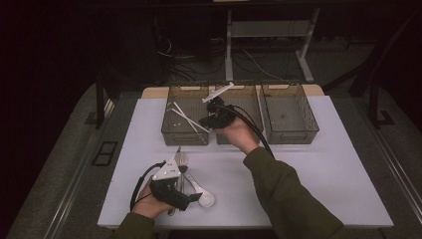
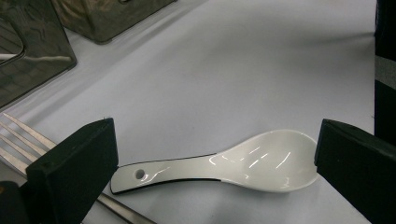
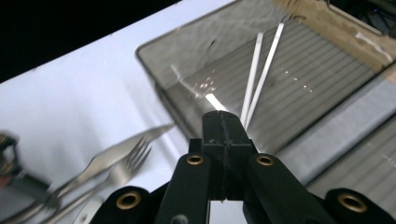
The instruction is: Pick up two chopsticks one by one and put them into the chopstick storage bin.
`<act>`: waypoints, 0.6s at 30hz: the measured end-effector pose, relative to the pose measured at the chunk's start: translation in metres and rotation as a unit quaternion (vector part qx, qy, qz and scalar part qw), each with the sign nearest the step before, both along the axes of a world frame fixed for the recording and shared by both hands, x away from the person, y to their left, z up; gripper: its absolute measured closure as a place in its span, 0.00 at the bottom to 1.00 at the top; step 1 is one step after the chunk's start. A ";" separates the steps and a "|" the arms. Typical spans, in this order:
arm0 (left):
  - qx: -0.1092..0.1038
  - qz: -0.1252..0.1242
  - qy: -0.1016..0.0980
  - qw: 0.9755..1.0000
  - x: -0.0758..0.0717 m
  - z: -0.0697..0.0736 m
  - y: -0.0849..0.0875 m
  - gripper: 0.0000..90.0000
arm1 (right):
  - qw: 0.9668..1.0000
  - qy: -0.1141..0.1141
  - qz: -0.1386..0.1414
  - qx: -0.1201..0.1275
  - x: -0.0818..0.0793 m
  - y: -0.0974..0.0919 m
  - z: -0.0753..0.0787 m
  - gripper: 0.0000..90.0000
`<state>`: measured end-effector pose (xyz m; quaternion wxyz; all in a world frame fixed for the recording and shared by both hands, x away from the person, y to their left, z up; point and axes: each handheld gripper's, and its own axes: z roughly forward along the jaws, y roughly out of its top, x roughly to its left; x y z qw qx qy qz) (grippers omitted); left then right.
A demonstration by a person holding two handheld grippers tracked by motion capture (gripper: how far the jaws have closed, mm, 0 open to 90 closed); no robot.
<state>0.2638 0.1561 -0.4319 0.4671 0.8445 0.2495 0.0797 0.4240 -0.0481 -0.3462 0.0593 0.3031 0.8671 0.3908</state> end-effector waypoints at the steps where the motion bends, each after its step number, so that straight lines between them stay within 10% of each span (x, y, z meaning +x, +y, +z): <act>1: 0.000 0.000 0.000 1.000 0.000 0.000 0.000 0.00 | 1.000 -0.001 0.001 -0.002 -0.002 -0.004 -0.001 1.00; 18: 0.000 0.002 0.002 1.000 0.000 -0.001 0.001 0.00 | 1.000 0.006 -0.008 -0.020 -0.007 -0.014 -0.022 1.00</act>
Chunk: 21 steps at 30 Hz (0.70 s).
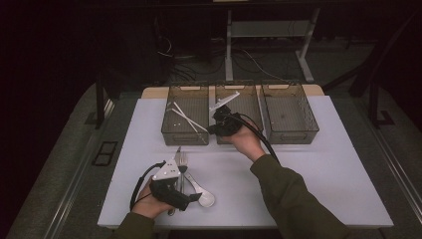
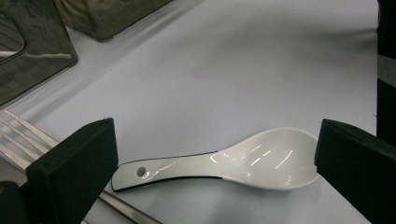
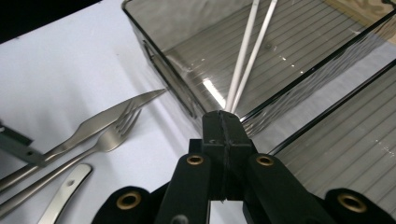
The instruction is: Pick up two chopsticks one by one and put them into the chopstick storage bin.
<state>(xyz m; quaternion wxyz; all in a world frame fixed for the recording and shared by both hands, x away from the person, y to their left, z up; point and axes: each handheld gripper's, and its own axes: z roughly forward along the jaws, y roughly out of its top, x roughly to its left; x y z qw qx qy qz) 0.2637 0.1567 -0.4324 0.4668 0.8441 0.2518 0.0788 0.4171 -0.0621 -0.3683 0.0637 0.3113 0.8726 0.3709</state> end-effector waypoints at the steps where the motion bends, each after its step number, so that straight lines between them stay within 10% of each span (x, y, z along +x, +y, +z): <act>1: 0.000 0.000 0.000 1.000 0.000 0.000 0.000 0.00 | 1.000 0.001 0.000 0.001 0.002 0.000 -0.001 1.00; 21: 0.000 0.000 0.000 1.000 0.000 0.000 0.000 0.00 | 1.000 0.000 -0.001 0.011 0.004 0.005 0.002 1.00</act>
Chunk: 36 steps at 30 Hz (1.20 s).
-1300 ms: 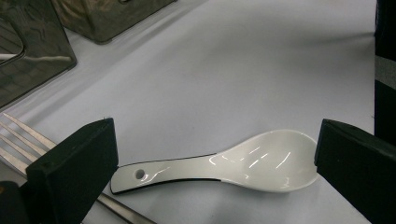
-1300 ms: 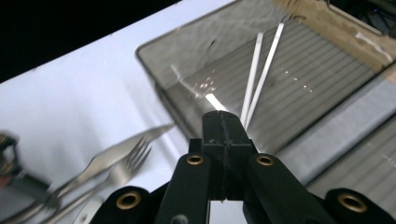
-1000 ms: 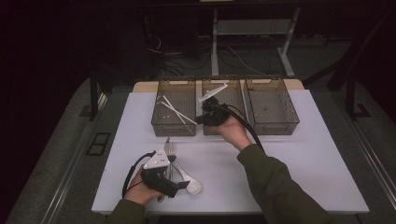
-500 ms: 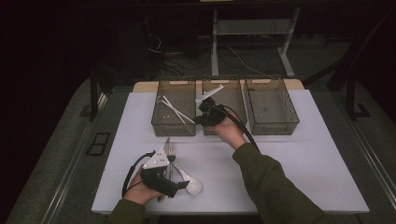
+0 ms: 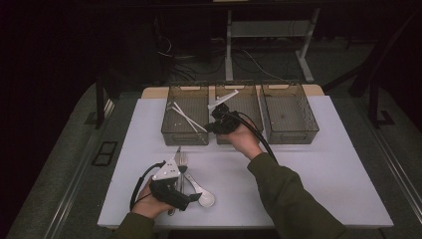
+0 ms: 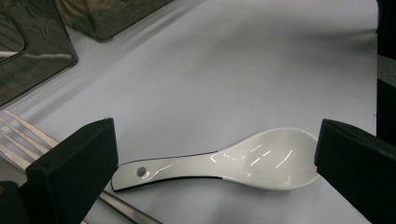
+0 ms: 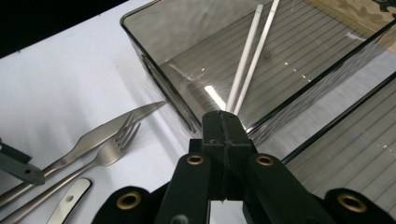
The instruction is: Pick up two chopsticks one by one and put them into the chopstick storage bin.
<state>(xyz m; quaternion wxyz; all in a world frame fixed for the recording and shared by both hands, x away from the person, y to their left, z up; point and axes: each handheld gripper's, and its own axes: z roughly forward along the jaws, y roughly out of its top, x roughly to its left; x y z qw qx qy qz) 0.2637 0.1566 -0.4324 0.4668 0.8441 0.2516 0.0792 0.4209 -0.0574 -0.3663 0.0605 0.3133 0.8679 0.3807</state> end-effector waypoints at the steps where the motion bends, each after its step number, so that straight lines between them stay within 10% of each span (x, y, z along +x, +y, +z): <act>1: 0.000 0.000 0.000 1.000 0.000 0.000 0.000 0.00 | 1.000 -0.003 0.001 -0.003 0.000 0.001 0.000 1.00; 16: 0.002 -0.001 -0.001 1.000 0.000 0.001 0.001 0.00 | 1.000 -0.005 -0.005 0.017 0.001 -0.005 0.003 0.99; 26: 0.008 0.000 0.000 1.000 0.000 0.000 0.001 0.00 | 0.998 -0.013 -0.003 0.056 -0.024 -0.035 0.005 0.63; 36: 0.015 0.001 -0.001 1.000 0.000 -0.001 0.002 0.00 | 0.997 -0.021 -0.014 0.077 -0.050 -0.080 0.000 0.47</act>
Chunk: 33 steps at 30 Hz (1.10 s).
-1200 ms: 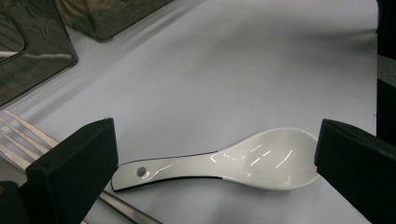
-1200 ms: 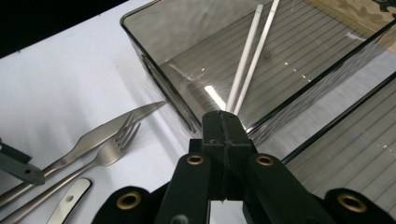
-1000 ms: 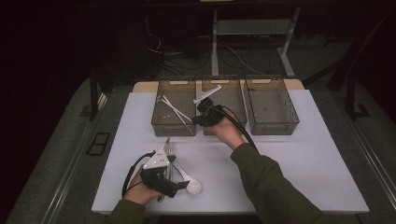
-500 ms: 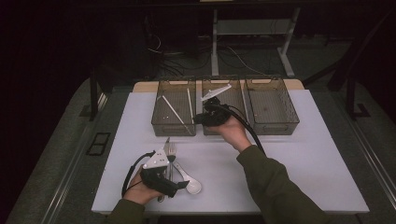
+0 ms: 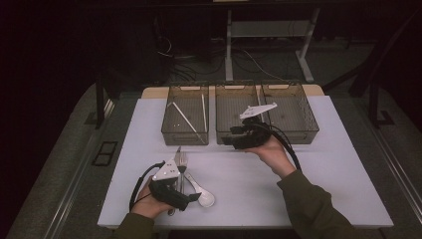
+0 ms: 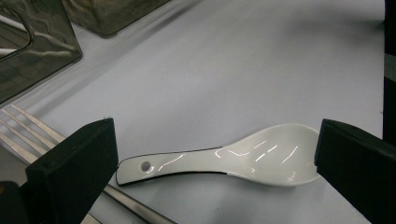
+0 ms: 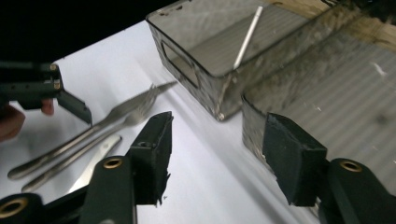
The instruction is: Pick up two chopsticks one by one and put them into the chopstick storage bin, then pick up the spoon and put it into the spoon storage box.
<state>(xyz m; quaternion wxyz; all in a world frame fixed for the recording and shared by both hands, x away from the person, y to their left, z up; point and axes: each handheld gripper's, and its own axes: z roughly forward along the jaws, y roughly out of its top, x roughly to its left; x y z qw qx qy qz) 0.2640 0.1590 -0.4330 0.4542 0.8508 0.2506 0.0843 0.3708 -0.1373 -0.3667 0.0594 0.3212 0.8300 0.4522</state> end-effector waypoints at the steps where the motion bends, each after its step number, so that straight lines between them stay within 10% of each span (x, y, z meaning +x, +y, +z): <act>1: -0.003 0.003 0.002 1.000 0.000 0.000 -0.001 0.00 | 1.000 -0.003 -0.001 0.000 -0.002 -0.004 -0.001 0.46; 33: 0.003 0.008 -0.004 1.000 0.000 0.001 0.001 0.00 | 0.996 -0.051 -0.072 -0.014 -0.090 -0.135 -0.054 0.21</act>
